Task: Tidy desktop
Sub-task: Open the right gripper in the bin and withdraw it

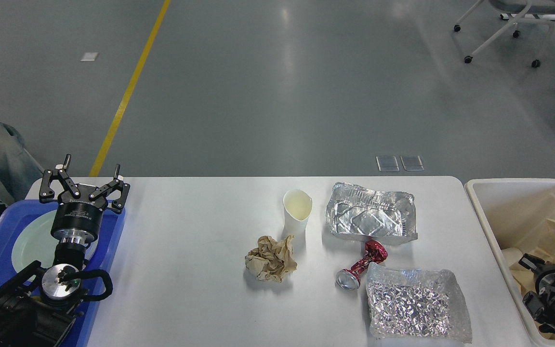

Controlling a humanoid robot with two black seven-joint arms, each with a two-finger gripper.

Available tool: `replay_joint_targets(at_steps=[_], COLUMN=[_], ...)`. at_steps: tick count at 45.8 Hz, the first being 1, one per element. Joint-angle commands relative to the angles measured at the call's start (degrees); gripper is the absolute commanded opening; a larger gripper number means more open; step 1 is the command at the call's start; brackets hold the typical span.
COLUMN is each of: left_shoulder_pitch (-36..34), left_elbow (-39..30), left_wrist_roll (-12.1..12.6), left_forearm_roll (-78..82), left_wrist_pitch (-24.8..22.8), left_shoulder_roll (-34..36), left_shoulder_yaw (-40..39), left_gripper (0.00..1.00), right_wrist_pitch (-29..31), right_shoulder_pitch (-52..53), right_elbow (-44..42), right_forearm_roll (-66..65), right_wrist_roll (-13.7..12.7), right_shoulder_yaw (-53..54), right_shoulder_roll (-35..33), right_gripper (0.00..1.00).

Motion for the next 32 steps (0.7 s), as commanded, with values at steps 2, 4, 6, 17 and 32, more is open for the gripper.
replay_joint_targets(at_steps=[2, 4, 6, 17, 32], left_shoulder_pitch=[-0.1, 0.0, -0.1, -0.1, -0.1], left_elbow=[0.0, 0.0, 0.0, 0.0, 0.0], left_wrist_roll=[0.0, 0.0, 0.0, 0.0, 0.0], left_forearm_roll=[0.0, 0.0, 0.0, 0.0, 0.0], left_wrist_pitch=[0.0, 0.0, 0.0, 0.0, 0.0], left_shoulder_roll=[0.0, 0.0, 0.0, 0.0, 0.0], left_shoulder_yaw=[0.0, 0.0, 0.0, 0.0, 0.0], left_gripper=[0.96, 0.96, 0.96, 0.96, 0.96], right_wrist_pitch=[-0.9, -0.9, -0.9, -0.7, 8.8], right_shoulder_pitch=[0.4, 0.7, 0.9, 4.1, 27.9], right_elbow=[1.0, 1.9, 2.7, 8.9, 34.0], right_forearm_roll=[-0.1, -0.1, 0.0, -0.5, -9.6], right_wrist_roll=[0.0, 0.0, 0.0, 0.5, 0.0], right_shoulder_yaw=[0.1, 0.1, 0.1, 0.1, -9.8], right_shoulder_roll=[-0.2, -0.3, -0.6, -4.8, -17.0], right_gripper=[1.00, 1.00, 1.00, 1.00, 1.00])
